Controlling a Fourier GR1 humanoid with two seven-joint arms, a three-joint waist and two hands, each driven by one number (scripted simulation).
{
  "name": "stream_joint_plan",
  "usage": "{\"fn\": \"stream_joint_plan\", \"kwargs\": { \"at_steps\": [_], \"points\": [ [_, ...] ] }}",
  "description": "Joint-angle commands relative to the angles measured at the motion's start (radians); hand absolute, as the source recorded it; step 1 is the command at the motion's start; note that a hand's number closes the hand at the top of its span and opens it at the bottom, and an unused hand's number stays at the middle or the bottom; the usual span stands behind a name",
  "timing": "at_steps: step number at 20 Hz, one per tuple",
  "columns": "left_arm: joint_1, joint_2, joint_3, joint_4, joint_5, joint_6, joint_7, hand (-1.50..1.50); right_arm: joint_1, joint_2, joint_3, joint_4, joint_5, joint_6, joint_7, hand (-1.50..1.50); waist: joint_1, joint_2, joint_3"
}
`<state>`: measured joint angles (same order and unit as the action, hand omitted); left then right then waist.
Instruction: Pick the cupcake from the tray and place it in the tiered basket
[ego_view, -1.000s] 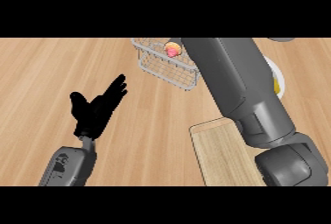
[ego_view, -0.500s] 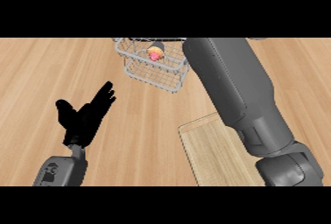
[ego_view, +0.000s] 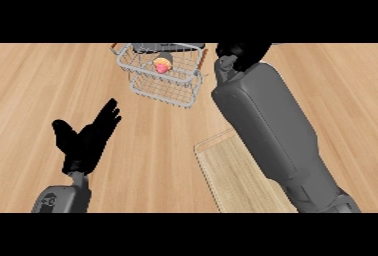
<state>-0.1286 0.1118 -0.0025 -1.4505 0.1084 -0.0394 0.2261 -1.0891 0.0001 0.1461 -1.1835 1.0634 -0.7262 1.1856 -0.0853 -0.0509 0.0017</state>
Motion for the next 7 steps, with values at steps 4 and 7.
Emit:
{"fn": "stream_joint_plan", "kwargs": {
  "at_steps": [4, 7],
  "points": [
    [0.052, 0.005, 0.015, 0.004, -0.01, 0.016, -0.02, 0.0, 0.207, 0.0, 0.083, -0.343, 0.021, 0.174, 0.11, -1.5, -0.057, -0.01, 0.0],
    [0.064, 0.023, 0.042, -0.033, 0.017, 0.007, -0.011, 0.0, 0.307, -0.018, 0.111, -0.484, 0.017, 0.215, 0.102, -1.5, -0.061, -0.016, 0.001]
  ]
}}
